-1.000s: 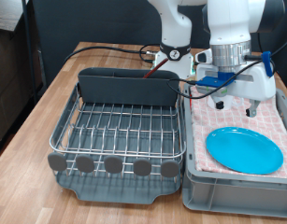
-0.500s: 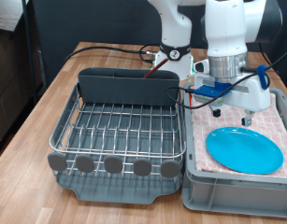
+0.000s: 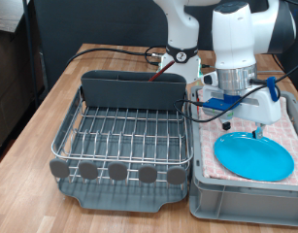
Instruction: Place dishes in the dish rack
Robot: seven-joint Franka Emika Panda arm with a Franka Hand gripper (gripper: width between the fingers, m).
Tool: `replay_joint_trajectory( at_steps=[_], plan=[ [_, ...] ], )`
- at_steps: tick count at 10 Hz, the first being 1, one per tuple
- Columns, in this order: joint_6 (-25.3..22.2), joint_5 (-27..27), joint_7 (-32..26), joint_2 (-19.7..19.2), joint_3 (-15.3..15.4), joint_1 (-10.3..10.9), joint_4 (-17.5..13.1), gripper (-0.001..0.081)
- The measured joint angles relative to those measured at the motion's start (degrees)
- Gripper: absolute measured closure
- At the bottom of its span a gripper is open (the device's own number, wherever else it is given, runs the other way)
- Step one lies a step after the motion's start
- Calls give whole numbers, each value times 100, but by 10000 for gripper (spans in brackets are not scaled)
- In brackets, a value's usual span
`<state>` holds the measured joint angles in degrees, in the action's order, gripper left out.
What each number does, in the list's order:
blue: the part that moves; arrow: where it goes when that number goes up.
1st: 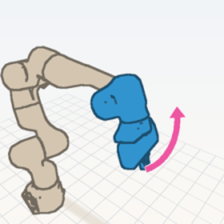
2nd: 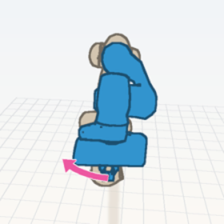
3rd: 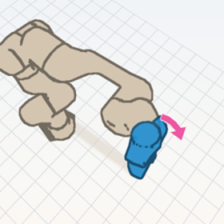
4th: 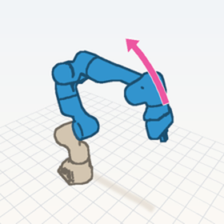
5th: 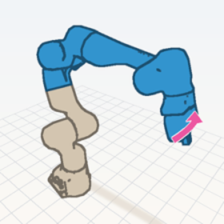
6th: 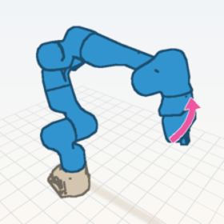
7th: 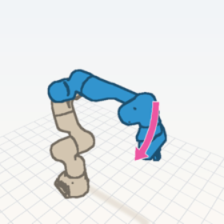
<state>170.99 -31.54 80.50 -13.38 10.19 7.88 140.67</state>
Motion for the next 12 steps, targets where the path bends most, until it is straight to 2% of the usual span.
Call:
replay_joint_trajectory(
  at_steps=[7,8,9,11,12],
  plan=[
    [247,-254,-236,-225,353,-277,-111,3],
    [262,-254,-236,-236,361,-287,-111,109],
    [263,-254,-236,-246,363,-288,-110,109],
    [262,-272,-236,-270,376,-303,-53,489],
    [264,-311,-236,-275,402,-322,-20,489]
  ],
)
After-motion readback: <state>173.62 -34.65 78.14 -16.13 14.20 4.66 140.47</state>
